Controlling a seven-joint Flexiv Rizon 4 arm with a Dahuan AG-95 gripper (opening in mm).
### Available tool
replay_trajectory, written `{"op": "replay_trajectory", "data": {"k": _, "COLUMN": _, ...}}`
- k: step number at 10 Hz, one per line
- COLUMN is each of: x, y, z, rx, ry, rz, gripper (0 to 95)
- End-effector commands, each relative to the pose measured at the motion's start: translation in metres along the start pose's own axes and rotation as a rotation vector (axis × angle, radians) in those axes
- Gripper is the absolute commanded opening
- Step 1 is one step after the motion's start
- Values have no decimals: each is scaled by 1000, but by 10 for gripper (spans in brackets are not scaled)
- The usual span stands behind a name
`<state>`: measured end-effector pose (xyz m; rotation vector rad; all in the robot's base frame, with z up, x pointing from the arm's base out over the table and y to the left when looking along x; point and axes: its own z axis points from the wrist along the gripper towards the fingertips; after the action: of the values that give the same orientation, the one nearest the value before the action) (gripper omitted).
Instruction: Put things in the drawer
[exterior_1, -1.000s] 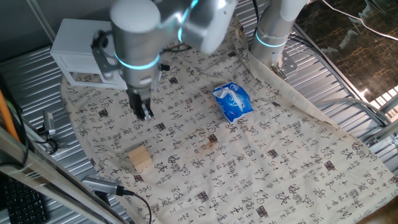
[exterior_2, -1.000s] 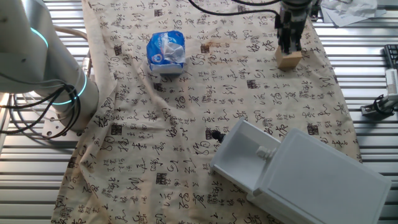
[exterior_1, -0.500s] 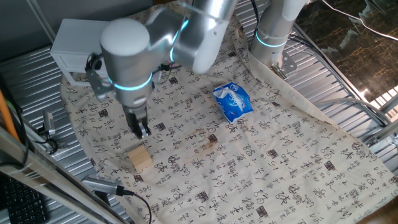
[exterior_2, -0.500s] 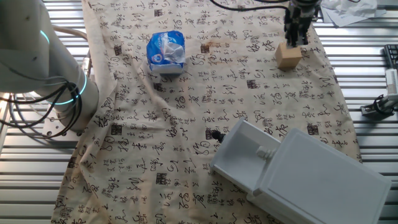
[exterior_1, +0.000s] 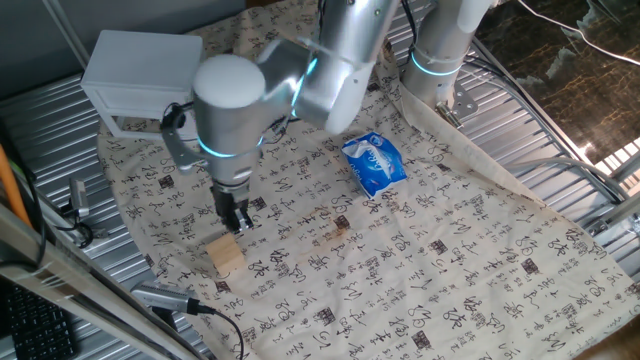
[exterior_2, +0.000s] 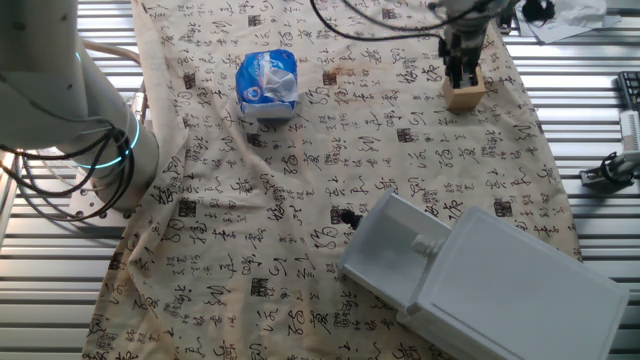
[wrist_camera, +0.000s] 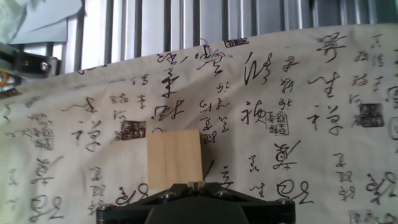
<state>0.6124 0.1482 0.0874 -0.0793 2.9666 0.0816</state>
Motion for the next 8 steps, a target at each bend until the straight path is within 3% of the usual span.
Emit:
{"op": "replay_trajectory", "data": {"k": 1, "x": -5, "y": 2, "z": -14, "rx": 7, "ry": 60, "rz": 8, "gripper": 0}}
{"op": "replay_trajectory", "data": {"k": 8, "x": -12, "y": -7, "z": -26, "rx": 13, "ry": 76, "rz": -8, "gripper": 0}}
